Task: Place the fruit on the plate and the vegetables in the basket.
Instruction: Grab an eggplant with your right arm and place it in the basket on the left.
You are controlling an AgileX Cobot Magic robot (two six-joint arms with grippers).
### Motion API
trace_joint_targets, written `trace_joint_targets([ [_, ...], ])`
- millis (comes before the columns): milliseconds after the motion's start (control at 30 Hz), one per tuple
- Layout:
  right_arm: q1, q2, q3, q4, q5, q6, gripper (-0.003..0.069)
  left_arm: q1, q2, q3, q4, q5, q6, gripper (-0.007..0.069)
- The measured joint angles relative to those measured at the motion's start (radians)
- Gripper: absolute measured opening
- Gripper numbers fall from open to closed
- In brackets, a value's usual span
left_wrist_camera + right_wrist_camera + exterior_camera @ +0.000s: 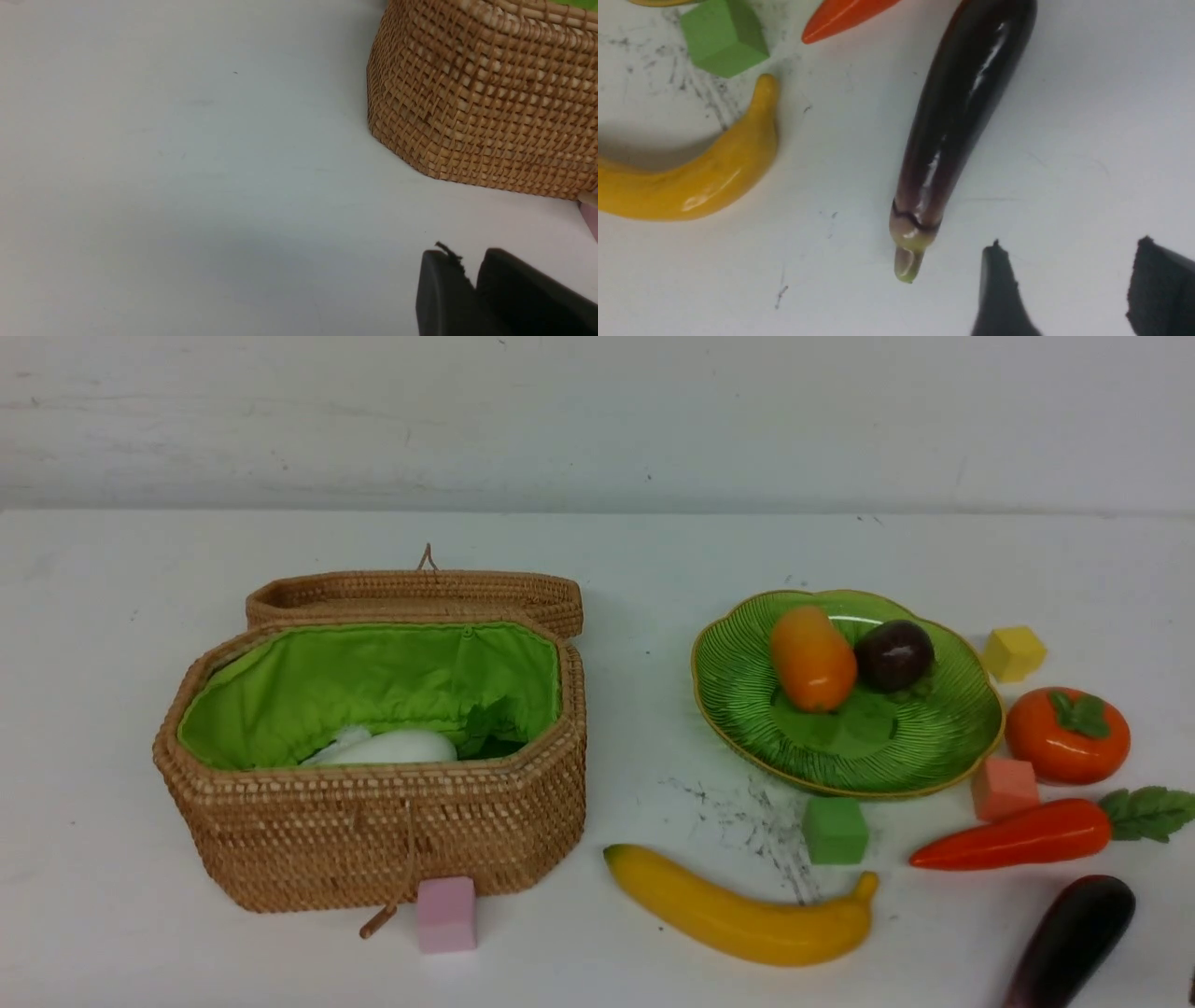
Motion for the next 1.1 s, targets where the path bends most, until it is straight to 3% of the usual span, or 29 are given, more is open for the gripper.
trace_joint_targets([
  [200,0.0,0.18,-0.006,0.057,-0.11,-0.062,0.0568,0.0,0.0,0.0,0.0,0.0,0.0,0.0113],
  [367,0.0,0.314,-0.061,0.081,-0.155,-0.135,0.0613,0.0,0.0,0.0,-0.001,0.0,0.0,0.0113],
  [833,0.0,0.692,-0.134,0.064,-0.376,-0.17,0.0577,0.0,0.0,0.0,-0.001,0.0,0.0,0.0126],
  [933,0.0,0.723,-0.155,0.066,-0.412,-0.208,0.051,0.0,0.0,0.0,-0.001,0.0,0.0,0.0129],
  [967,0.0,0.722,-0.158,0.074,-0.408,-0.229,0.0453,0.0,0.0,0.0,-0.001,0.0,0.0,0.013],
  [1100,0.001,0.689,-0.189,0.157,-0.285,-0.315,0.0428,0.0,0.0,0.0,-0.001,0.0,0.0,0.0133],
])
